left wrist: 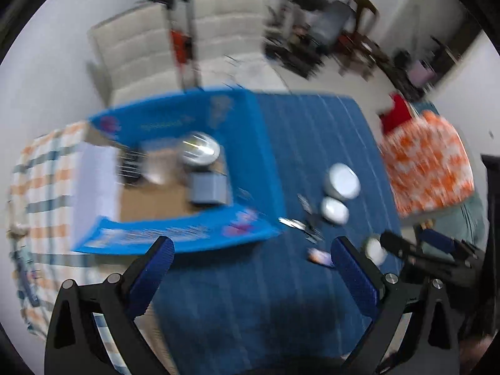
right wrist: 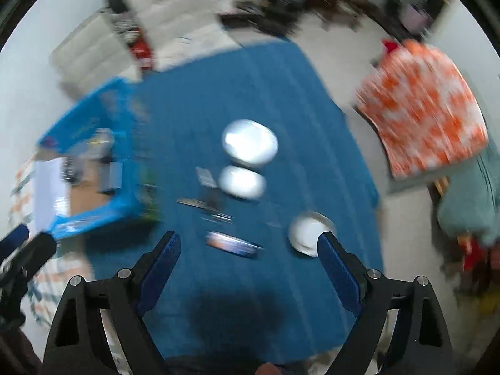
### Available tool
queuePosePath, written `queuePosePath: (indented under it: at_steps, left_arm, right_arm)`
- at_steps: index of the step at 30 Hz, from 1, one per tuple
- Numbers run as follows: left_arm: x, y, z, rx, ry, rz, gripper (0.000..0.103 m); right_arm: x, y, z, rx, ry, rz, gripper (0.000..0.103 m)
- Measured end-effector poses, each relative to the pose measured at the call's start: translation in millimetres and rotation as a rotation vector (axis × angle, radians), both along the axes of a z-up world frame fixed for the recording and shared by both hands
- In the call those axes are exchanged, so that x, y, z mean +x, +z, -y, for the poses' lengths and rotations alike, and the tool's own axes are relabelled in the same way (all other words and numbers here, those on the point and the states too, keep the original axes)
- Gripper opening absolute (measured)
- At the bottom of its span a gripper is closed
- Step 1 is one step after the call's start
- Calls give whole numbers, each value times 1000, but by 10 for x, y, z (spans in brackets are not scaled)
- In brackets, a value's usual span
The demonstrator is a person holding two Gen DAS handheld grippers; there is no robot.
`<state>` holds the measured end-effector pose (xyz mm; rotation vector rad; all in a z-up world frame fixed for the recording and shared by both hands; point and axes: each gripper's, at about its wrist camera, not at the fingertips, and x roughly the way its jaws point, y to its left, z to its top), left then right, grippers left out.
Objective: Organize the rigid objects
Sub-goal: 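Move both tools back over the keys, lighter and tape roll, then grasp the colourful lighter with the left tool while the right tool grasps the tape roll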
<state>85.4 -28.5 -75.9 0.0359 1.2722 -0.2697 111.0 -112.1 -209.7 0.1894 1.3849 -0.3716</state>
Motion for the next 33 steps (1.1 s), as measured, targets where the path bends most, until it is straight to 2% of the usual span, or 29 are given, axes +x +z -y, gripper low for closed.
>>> queuePosePath:
  at_steps: [5, 9, 11, 14, 18, 19, 20, 21, 24, 25, 26, 28, 29, 30, 33]
  left_arm:
    - [-125, -661, 701, 10, -79, -113, 103]
    - [-159, -1271, 1192, 40, -158, -207, 103]
    - [-169, -1487, 1303, 52, -169, -249, 103]
    - [-151, -1828, 1384, 49, -108, -349, 103]
    - [-154, -2079, 1376, 12, 59, -431, 101]
    - [-162, -2124, 1384, 21, 83, -439, 95]
    - [-173, -2161, 1396, 39, 95, -447, 84]
    - [-186, -2217, 1435, 53, 100, -464, 81]
    - [-217, -2167, 1588, 103, 67, -403, 76]
    - [-235, -2146, 1652, 118, 45, -386, 68]
    - [-248, -2121, 1706, 126, 20, -372, 47]
    - [-299, -2071, 1822, 169, -61, -365, 20]
    - [-319, -2066, 1809, 159, -74, -377, 15]
    - [-325, -2075, 1755, 133, -56, -398, 15]
    - [-315, -2090, 1564, 24, 50, -432, 16]
  right_arm:
    - [-279, -560, 713, -21, -78, -70, 91]
    - [-380, -962, 1011, 14, -77, -103, 91]
    - [-411, -1132, 1087, 13, -76, -121, 91]
    - [-434, -1318, 1178, 44, -104, -147, 91]
    - [-468, -1354, 1280, 64, -135, -139, 91]
    - [-462, -1355, 1309, 67, -140, -138, 91]
    - [-450, -1349, 1337, 69, -143, -136, 91]
    - [-435, -1347, 1357, 69, -143, -133, 91]
    - [-361, -1362, 1387, 77, -129, -135, 91]
    - [-343, -1372, 1373, 83, -122, -140, 91]
    - [-327, -1387, 1350, 92, -114, -147, 91]
    - [-302, -1427, 1302, 106, -99, -161, 91]
    - [-296, -1460, 1271, 111, -91, -170, 91]
    - [-285, -1497, 1241, 121, -84, -176, 91]
    - [-260, -1593, 1172, 137, -69, -188, 91]
